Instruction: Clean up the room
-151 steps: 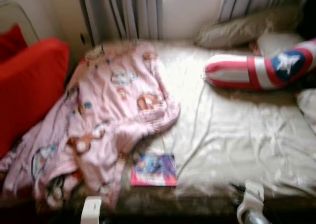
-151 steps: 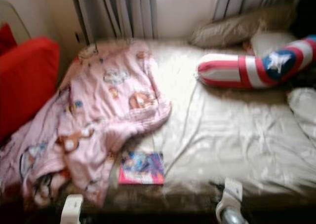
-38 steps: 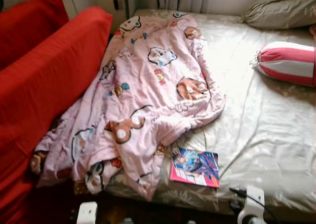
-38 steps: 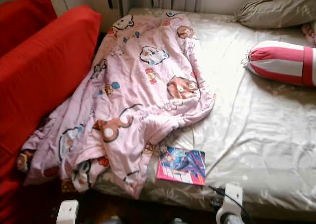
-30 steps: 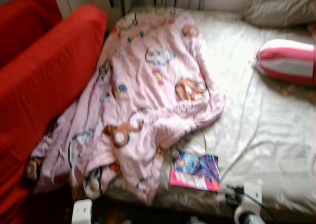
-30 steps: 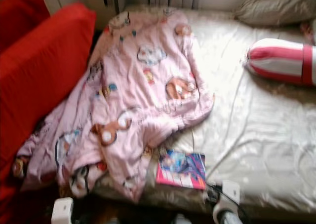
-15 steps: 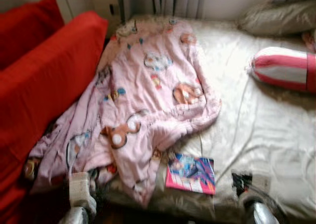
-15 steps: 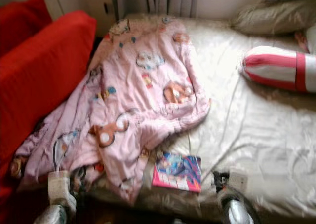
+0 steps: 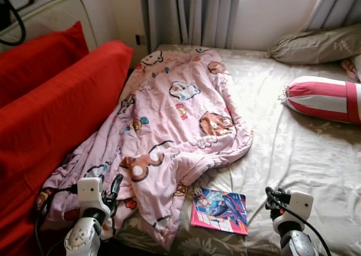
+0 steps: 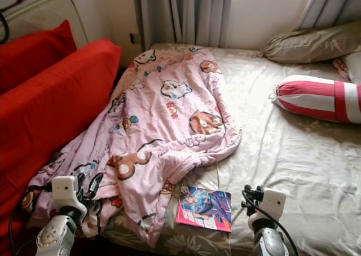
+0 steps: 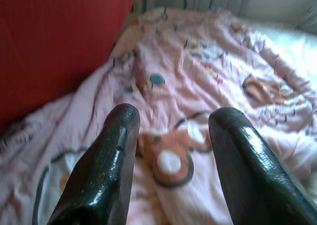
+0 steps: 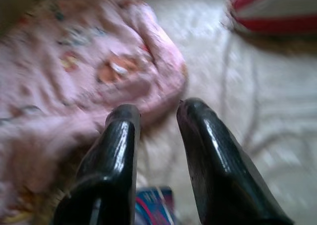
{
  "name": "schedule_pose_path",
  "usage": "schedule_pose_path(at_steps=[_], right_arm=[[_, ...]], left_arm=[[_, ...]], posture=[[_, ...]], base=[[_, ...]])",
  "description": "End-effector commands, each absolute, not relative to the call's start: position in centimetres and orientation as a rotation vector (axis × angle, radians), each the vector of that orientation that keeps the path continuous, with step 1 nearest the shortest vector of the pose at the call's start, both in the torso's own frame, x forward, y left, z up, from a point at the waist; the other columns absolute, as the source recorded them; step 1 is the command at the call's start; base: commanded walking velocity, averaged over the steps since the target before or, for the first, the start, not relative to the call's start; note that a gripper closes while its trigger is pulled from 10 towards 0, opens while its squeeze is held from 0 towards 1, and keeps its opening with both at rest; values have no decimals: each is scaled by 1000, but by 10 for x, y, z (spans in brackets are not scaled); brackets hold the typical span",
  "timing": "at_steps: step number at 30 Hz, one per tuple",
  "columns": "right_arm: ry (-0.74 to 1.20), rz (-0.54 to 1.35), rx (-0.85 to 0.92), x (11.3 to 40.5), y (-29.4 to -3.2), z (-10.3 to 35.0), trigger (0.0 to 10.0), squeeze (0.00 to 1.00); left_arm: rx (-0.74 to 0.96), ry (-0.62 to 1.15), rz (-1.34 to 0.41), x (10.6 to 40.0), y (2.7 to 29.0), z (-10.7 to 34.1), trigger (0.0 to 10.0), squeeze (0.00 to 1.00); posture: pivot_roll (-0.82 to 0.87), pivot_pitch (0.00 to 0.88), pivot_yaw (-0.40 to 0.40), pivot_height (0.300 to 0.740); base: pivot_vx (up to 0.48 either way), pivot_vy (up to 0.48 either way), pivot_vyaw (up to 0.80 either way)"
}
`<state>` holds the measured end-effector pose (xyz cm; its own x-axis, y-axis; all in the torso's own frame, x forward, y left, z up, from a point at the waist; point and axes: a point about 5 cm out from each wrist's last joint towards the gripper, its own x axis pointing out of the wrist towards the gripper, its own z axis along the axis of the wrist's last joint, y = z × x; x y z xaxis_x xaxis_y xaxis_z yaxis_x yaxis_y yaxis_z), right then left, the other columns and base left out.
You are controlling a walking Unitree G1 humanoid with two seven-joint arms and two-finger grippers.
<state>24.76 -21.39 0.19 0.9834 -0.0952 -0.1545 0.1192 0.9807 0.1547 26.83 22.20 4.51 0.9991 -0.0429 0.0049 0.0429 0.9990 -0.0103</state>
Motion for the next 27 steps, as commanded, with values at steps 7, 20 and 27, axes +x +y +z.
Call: schedule_pose_path(at_steps=[7,20,27], right_arm=[[89,-110,139,245,-215,12,10000,0],[87,-114,123,249,-213,15,10000,0],[25,-17,52,265,-205,40,10000,0]], left_arm=[[2,-41,-100,271,215,60,10000,0],[-18,-48,-67,261,214,65,10000,0],[-13,-44,-52,264,219,70,10000,0]], posture=[[15,61,-19,740],[40,54,-30,740],[45,45,-32,740]], base=[[0,0,0],[0,0,0],[0,0,0]])
